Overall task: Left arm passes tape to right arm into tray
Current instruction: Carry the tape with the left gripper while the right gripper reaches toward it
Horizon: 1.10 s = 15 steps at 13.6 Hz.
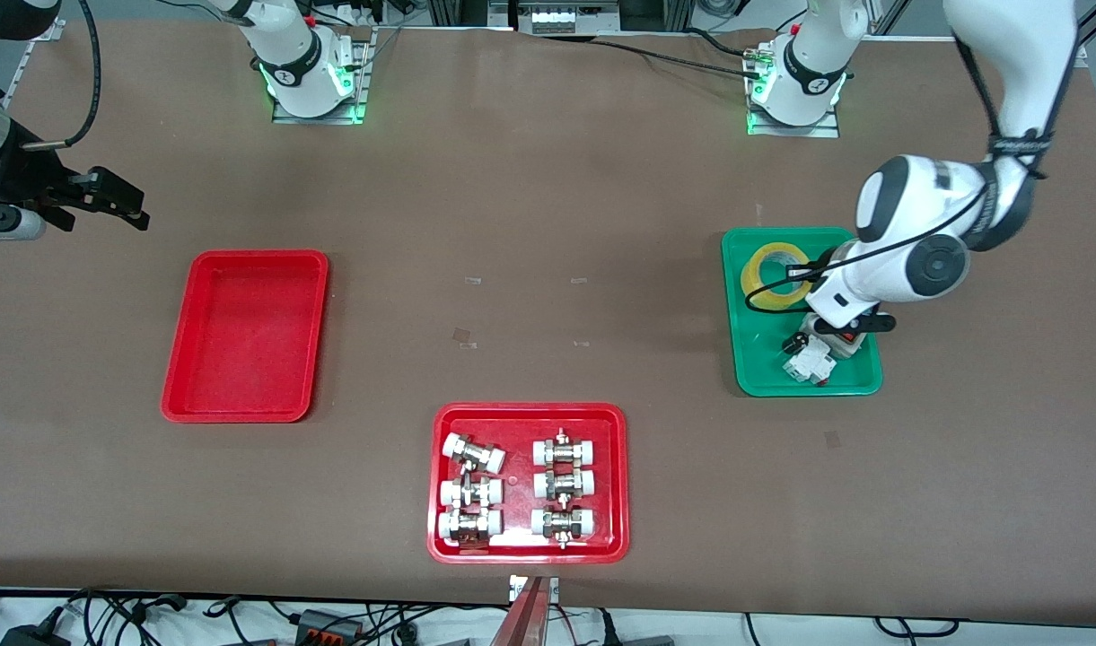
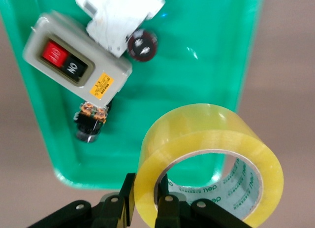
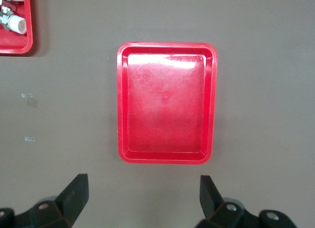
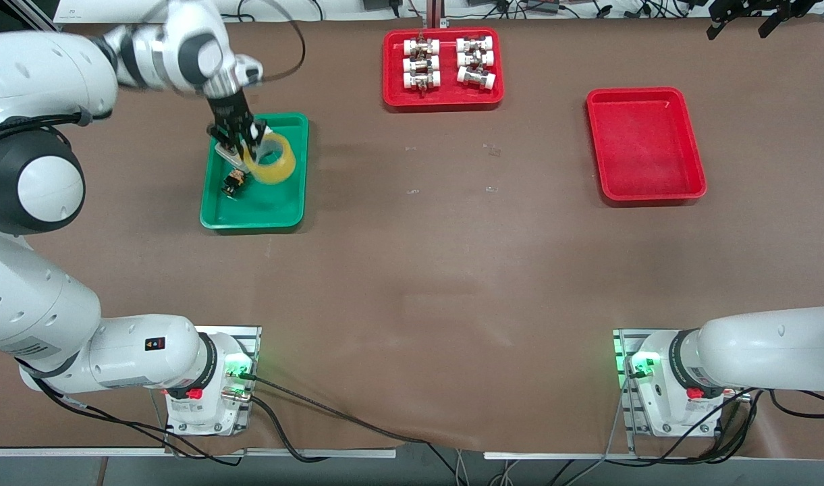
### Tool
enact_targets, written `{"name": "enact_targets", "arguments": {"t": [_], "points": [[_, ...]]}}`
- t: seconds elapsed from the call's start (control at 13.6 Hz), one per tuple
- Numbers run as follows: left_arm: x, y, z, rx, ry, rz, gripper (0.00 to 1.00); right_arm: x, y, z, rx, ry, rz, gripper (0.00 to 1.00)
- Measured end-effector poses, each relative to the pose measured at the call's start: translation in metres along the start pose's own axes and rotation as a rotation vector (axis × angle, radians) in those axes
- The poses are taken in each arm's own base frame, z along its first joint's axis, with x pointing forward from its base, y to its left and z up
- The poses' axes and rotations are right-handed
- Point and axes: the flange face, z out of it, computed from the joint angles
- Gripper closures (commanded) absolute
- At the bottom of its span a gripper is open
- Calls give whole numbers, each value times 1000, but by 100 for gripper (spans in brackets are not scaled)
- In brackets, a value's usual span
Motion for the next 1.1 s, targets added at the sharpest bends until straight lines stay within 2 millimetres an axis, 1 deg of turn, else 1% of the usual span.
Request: {"name": "enact_targets", "arguments": {"t": [0.07,0.15,0.29,0.44,0.59,0.66,0.73,0.81,0.95,1.1], "points": [[-3,13,-28,-2,12,21,99,1,-1,2,0,-4,-2,0],[-7,29,-51,-27,31,39,100,2,-1,4,0,-9,-3,0],[-13,64,-89,-140,72,64,100,3,-5,13,1,-43,-12,0],[-21,97,-117,-204,108,108,100,8,-24,32,2,-104,-49,0],[-31,143,-137,-273,123,168,100,13,-47,49,37,-139,-77,0],[-35,168,-143,-325,112,187,99,15,-57,54,77,-148,-82,0],[-35,189,-141,-368,89,200,99,16,-66,57,129,-157,-79,0],[-29,208,-134,-400,75,202,99,19,-74,62,193,-167,-70,0],[-11,244,-114,-452,104,158,100,26,-90,75,340,-194,-50,0],[-1,279,-89,-499,114,130,99,36,-110,85,482,-215,-43,0]]}}
